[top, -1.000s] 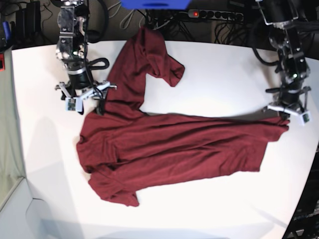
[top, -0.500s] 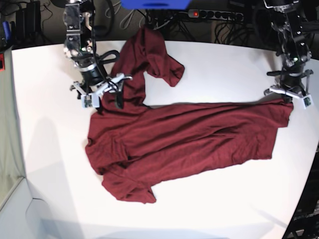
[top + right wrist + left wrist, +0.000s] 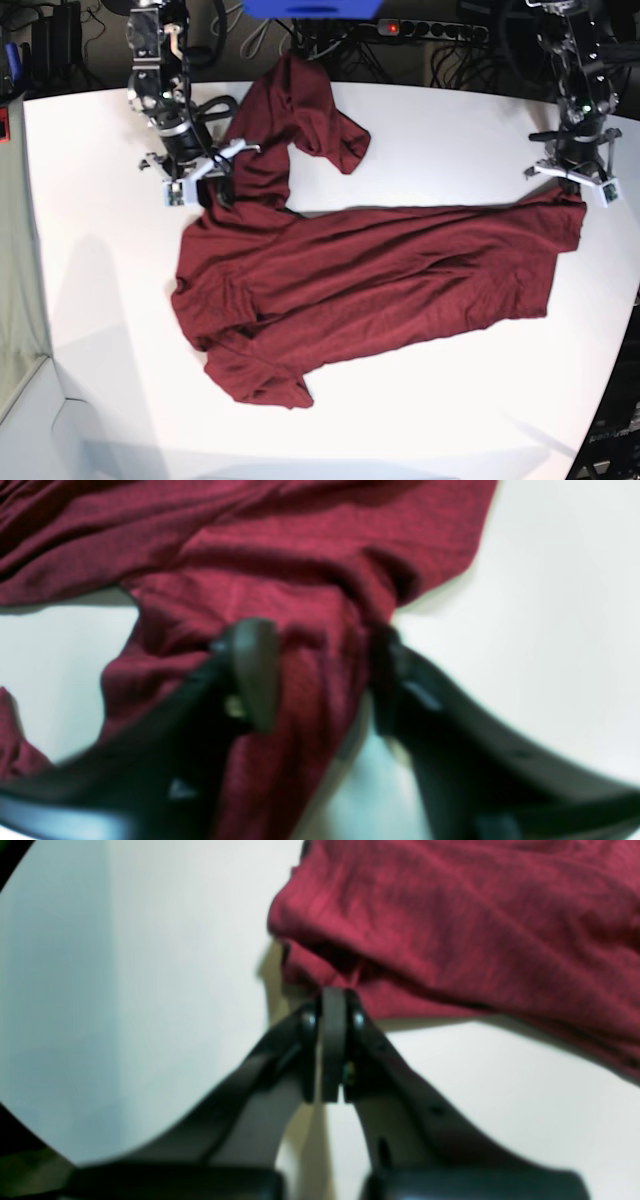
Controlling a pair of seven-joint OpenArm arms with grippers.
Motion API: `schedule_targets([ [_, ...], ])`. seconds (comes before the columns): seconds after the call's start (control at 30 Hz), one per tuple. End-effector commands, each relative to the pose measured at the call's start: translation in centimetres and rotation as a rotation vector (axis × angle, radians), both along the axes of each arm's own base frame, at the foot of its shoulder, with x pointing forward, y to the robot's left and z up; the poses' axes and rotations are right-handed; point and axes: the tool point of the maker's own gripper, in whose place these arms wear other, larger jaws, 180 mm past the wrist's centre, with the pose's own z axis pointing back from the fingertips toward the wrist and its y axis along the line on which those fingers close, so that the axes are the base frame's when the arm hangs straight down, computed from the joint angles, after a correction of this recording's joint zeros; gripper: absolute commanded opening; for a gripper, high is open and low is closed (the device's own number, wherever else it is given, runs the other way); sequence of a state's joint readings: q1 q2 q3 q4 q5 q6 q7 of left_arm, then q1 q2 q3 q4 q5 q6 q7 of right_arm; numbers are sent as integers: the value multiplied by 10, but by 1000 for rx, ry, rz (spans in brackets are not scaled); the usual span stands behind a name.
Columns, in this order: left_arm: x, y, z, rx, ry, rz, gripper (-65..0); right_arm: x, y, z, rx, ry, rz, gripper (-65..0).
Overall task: Layout the t-shirt on the table in an organized manner, then fold the t-shirt properly
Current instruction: 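Drag the shoulder edge with both grippers away from the hem to straighten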
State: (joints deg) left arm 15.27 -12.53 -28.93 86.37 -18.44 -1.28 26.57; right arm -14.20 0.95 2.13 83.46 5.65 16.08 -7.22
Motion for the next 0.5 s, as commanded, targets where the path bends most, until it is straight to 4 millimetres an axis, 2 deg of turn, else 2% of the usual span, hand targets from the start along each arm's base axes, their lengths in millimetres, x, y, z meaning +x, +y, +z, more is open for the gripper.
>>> schedule_targets([
  [0.0,8,7,16,35,-49,-2,-648,2,0,9,8,-34,5,-563],
  [0.03,8,7,16,36,-48,-2,-648,2,0,9,7,-36,6,-626],
  [0.07,8,8,16,37,-48,-3,-648,4,0,12,7,-43,6,-650],
  [0.2,16,12,35,58,-95,-3,-648,10,0,37,-1,-111,10,-650],
  [0.23,17,15,43,67,-116,7,-648,13,0,48,-3,-140,12,-650],
  [0.47,55,19,127,131,-338,10,-648,41,2,126,-23,-343,22,-650],
])
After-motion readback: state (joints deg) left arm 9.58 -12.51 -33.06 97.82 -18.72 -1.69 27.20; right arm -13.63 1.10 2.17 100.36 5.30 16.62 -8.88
